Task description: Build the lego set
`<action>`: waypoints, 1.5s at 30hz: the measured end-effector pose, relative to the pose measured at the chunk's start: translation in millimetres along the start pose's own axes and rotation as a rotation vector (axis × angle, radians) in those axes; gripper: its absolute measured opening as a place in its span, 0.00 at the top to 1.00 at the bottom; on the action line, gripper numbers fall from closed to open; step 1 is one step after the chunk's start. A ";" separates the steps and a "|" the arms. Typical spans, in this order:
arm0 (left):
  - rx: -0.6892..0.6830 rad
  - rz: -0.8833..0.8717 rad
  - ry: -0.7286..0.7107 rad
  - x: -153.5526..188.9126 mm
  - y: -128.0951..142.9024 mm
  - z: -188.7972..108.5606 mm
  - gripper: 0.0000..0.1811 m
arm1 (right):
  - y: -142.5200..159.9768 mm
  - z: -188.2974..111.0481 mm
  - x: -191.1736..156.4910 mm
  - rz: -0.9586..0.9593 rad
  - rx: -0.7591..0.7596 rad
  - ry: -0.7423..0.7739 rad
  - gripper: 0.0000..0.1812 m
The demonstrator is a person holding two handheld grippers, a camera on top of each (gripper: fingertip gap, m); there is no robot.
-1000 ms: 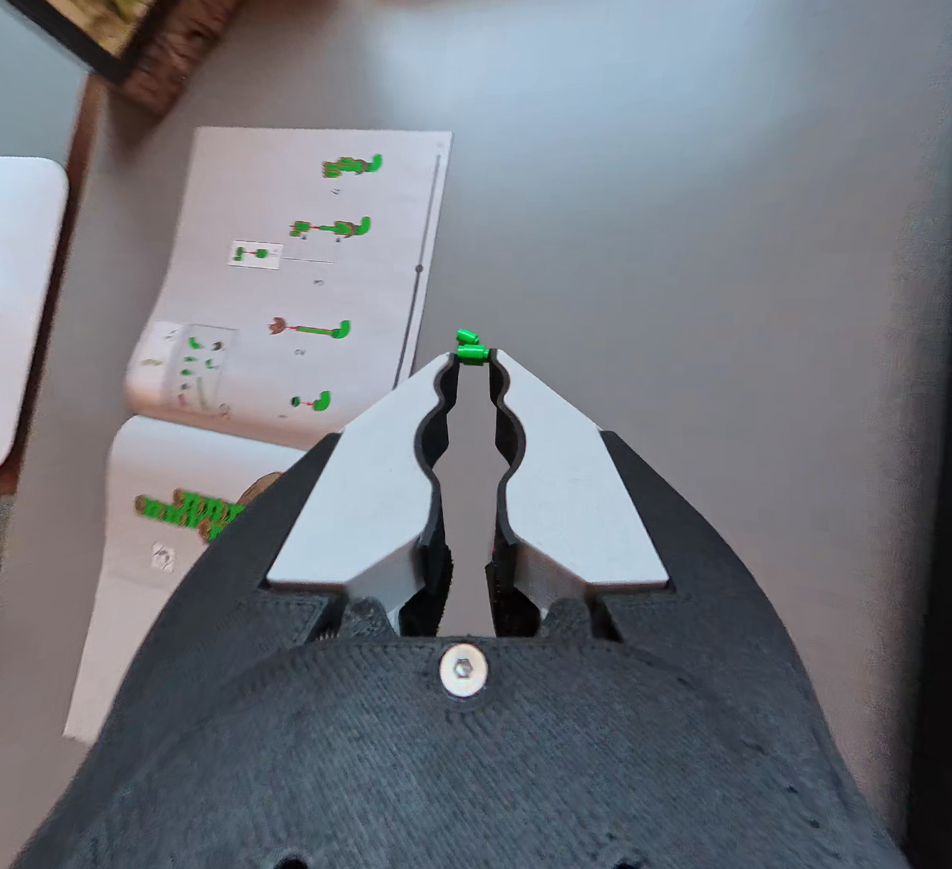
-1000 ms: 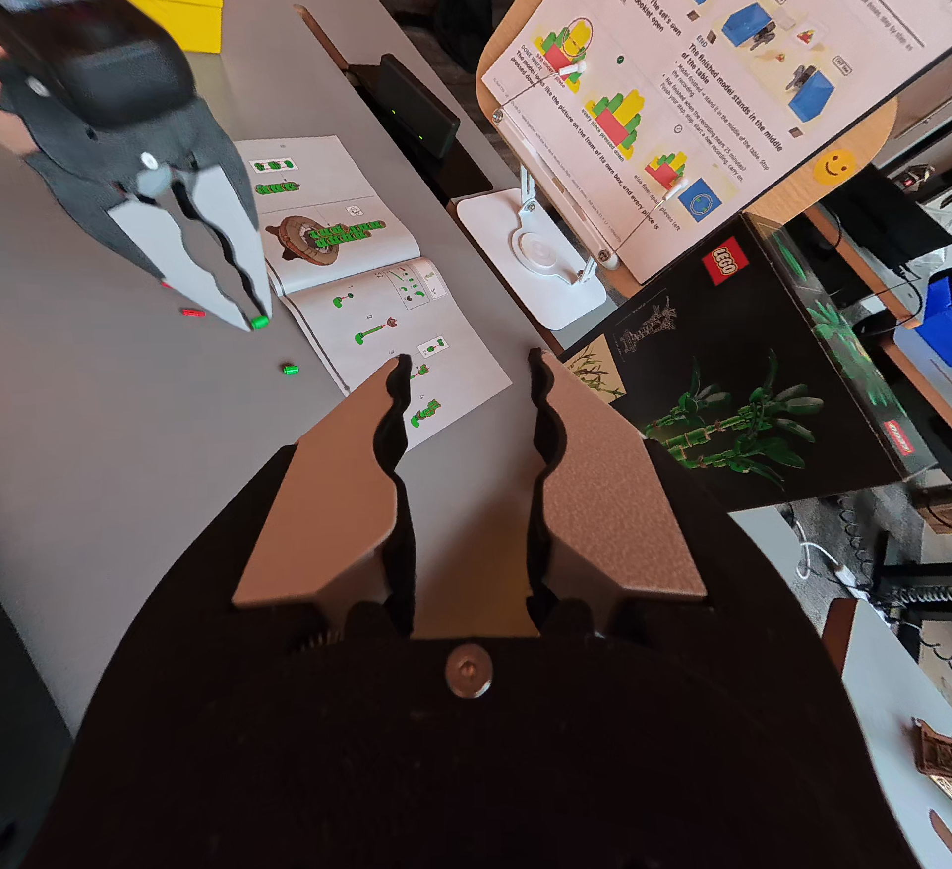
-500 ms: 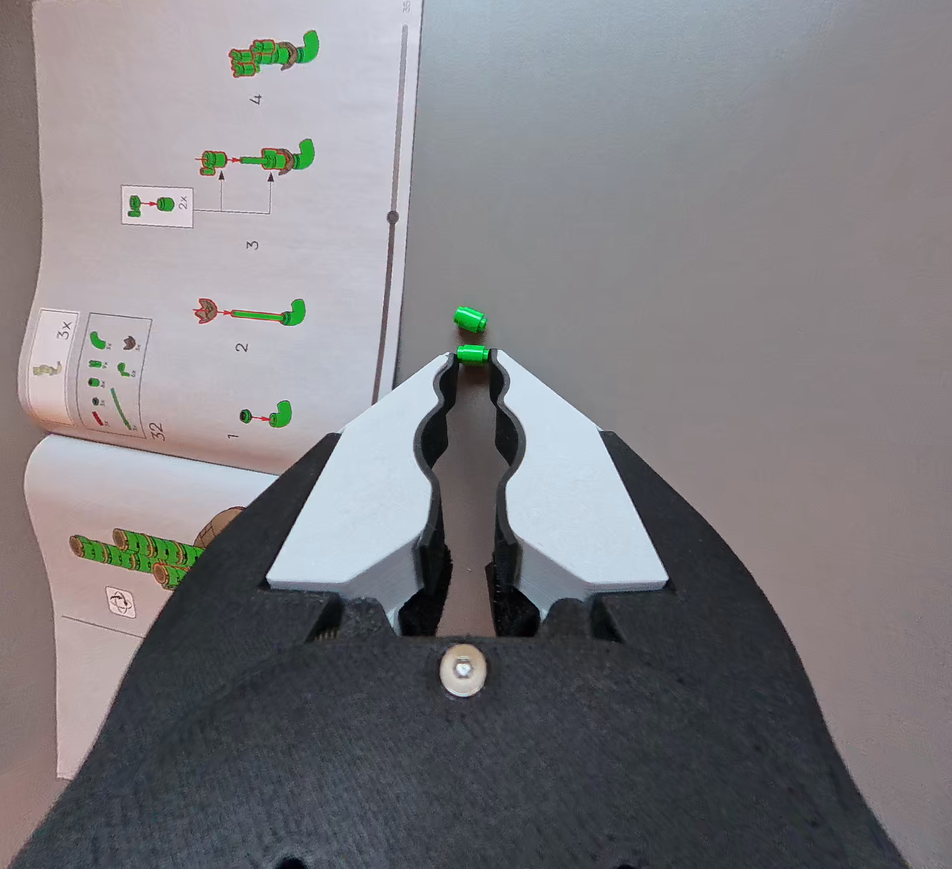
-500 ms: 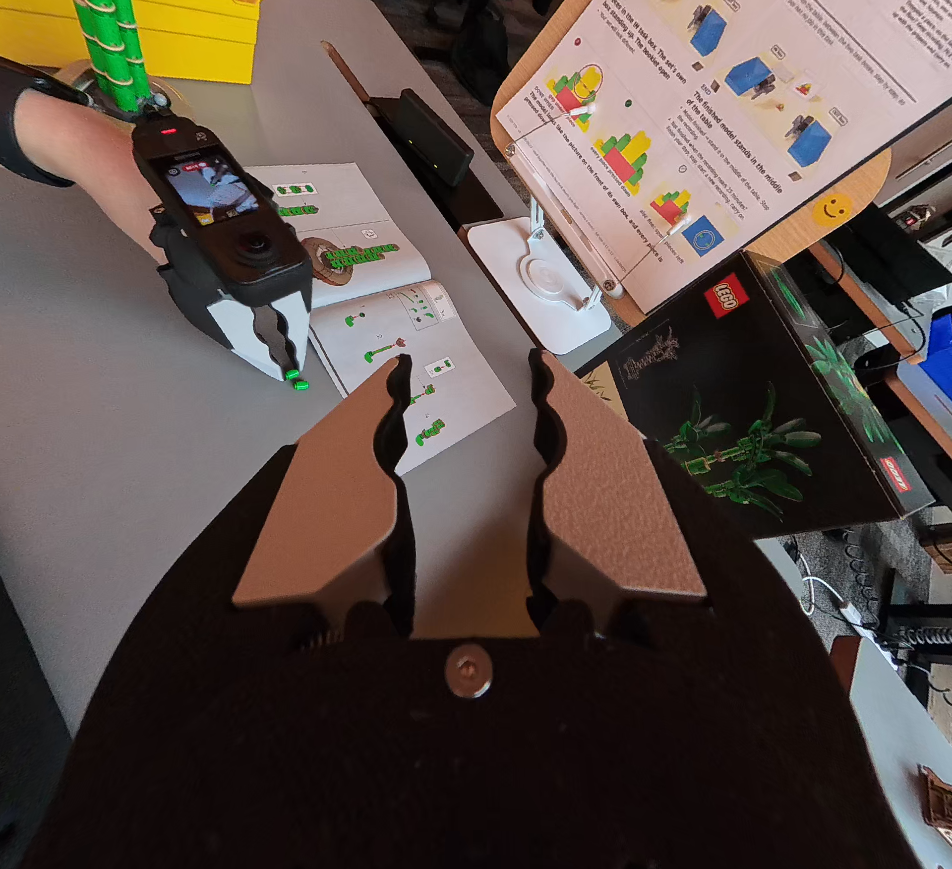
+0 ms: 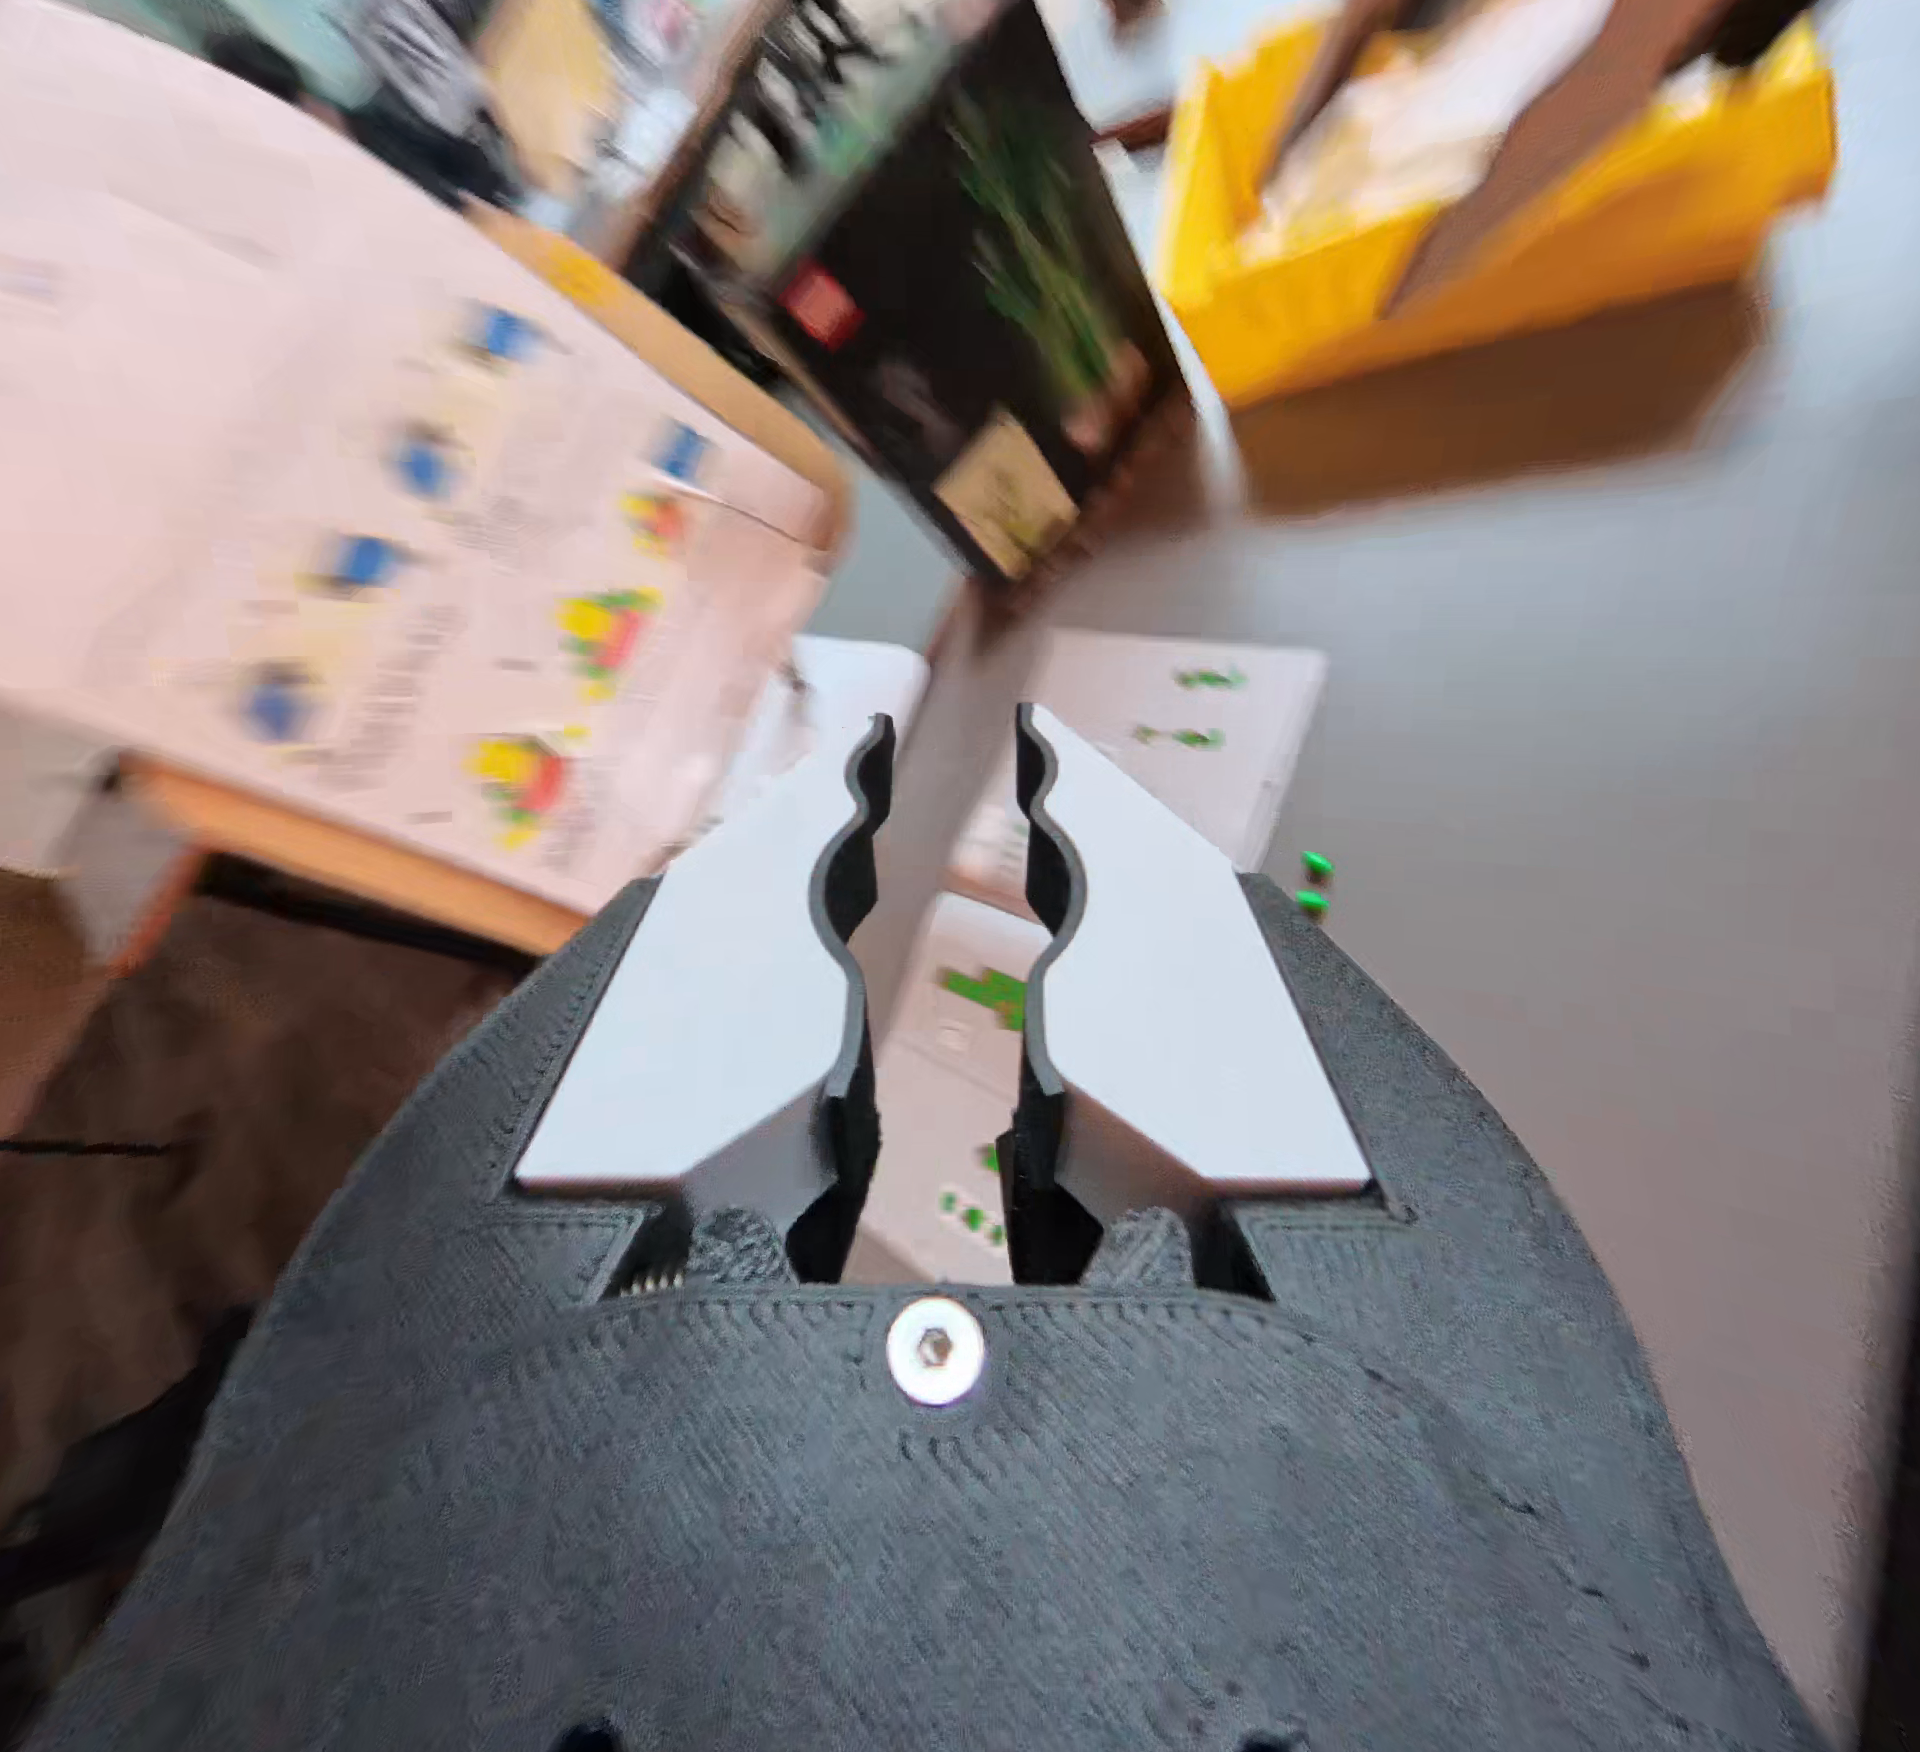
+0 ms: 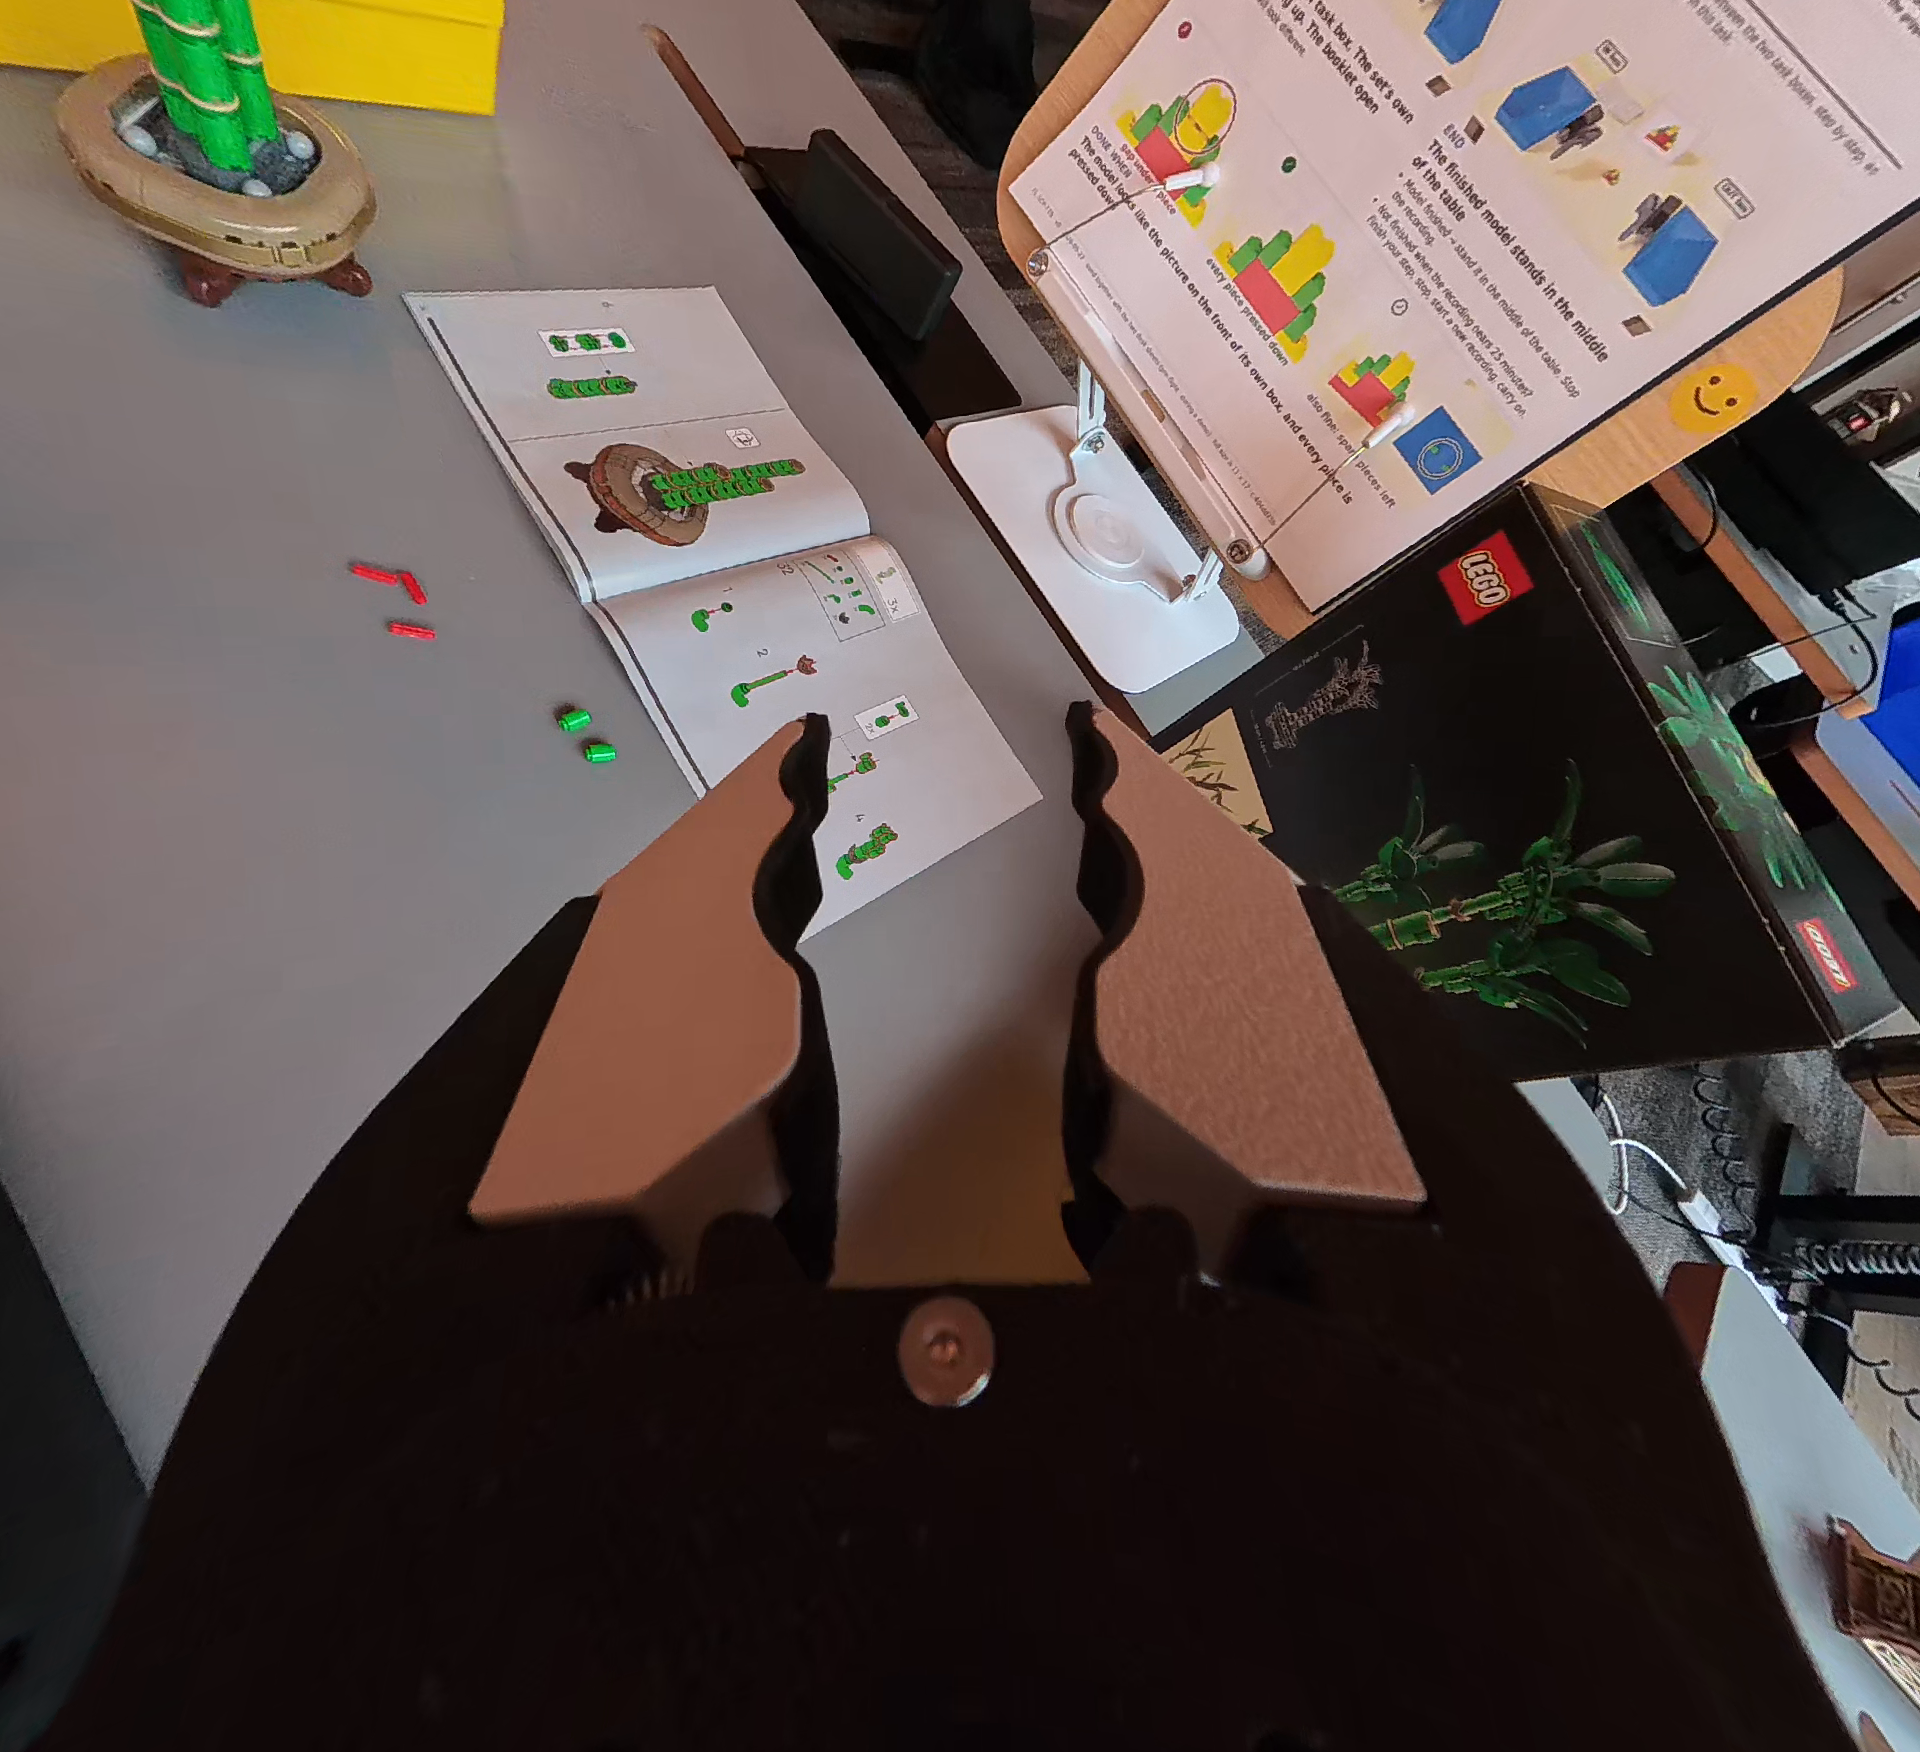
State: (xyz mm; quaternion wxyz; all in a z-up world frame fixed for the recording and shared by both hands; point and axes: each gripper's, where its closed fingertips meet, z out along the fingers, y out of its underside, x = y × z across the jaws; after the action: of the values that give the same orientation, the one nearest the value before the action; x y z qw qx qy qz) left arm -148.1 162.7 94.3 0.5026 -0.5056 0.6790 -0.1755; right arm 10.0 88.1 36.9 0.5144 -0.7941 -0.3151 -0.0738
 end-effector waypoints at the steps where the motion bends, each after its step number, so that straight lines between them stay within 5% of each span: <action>1: 0.037 -0.009 -0.064 -23.1 -15.7 -34.8 0.87 | 0.3 0.0 0.1 -0.001 -0.003 0.002 0.74; 3: 0.005 0.002 -0.167 -60.7 -19.0 -95.0 0.83 | 0.9 -0.3 0.3 -0.002 -0.011 0.008 0.74; 5: -0.117 0.009 -0.291 -97.3 6.6 -144.0 0.79 | 0.5 0.9 -0.6 -0.004 -0.016 0.011 0.74; 10: -0.426 -0.103 -0.440 -146.4 128.0 -221.0 0.79 | 5.3 12.2 -3.5 -0.013 -0.060 0.005 0.74; 17: -0.882 -0.258 -0.156 -92.1 358.9 -237.3 0.82 | 9.8 22.2 -10.1 -0.021 -0.100 -0.012 0.74; 23: -1.015 -0.348 0.097 -28.8 473.1 -219.9 0.83 | 12.8 21.9 -9.3 -0.011 -0.110 -0.007 0.74; 29: -1.096 -0.315 0.170 -13.7 515.2 -208.9 0.85 | 18.0 23.9 -8.4 0.002 -0.127 -0.008 0.74; 45: -1.106 -0.294 0.205 -18.5 526.5 -201.8 0.94 | 23.5 25.5 -10.2 -0.003 -0.153 -0.015 0.74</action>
State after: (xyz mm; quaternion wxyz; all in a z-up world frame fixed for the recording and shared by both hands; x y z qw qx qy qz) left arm -590.4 349.2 -201.9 0.0657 -0.7623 0.6377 0.0895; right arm 10.2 99.4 2.6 0.4498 -0.8311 -0.3136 -0.0926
